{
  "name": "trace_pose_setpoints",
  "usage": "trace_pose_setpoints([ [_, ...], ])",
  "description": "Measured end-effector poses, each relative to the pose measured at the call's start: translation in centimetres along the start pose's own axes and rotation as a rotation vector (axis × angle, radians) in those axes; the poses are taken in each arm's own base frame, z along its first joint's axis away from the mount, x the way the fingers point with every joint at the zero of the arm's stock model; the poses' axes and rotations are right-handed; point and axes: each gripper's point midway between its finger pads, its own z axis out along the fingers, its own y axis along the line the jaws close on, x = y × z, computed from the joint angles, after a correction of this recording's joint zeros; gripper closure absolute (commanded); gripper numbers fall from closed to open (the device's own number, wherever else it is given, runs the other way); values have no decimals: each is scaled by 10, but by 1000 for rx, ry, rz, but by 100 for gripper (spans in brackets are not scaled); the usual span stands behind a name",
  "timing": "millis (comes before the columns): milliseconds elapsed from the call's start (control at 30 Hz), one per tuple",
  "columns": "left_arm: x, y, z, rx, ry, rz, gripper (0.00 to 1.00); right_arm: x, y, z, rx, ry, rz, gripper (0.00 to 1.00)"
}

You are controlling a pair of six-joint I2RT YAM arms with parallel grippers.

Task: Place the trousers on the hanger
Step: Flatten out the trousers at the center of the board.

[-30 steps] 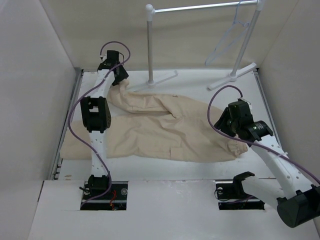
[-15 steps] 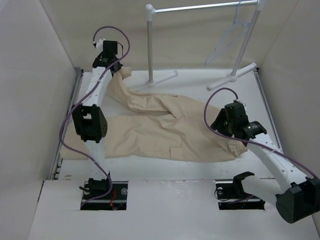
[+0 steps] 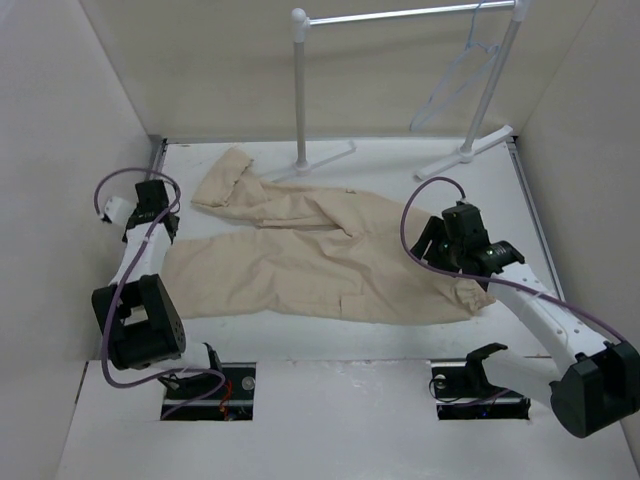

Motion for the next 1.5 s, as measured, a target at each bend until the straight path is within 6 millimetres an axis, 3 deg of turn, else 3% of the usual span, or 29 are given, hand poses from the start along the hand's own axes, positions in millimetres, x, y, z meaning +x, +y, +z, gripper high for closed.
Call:
trace_pose_setpoints([
  [67, 27, 31, 10, -82, 83, 15, 55, 0, 0, 0, -2, 1, -3, 42],
  [100, 32, 33, 8, -84, 102, 33, 56, 0, 1, 0, -6, 1, -7, 55],
  [167, 36, 9, -2, -10, 103, 107, 56, 1, 2, -1, -13, 7, -13, 81],
  [200, 39, -13, -10, 49, 102, 162, 56, 2, 3, -1, -15, 10, -12, 89],
  [267, 47, -64, -28, 179, 93, 279, 56, 3, 4, 0, -20, 18, -12, 93],
  [367, 70, -135, -44, 332, 81, 442, 56, 6, 5, 1, -27, 35, -14, 90],
  [467, 102, -163, -29, 353, 100, 583, 56, 8, 6, 0, -36, 42, -20, 85],
  [633, 145, -145, 22, 249, 173, 758, 56, 8, 10, -3, -62, 47, -30, 81],
  [767, 156, -133, 38, 198, 211, 835, 55, 9, 12, -6, -77, 48, -34, 75],
  [1267, 139, -145, 46, 176, 96, 856, 56, 10, 13, -4, -91, 50, -40, 53],
  [1500, 131, -153, 42, 189, 67, 842, 58, 21, 6, 2, -81, 79, -41, 51],
])
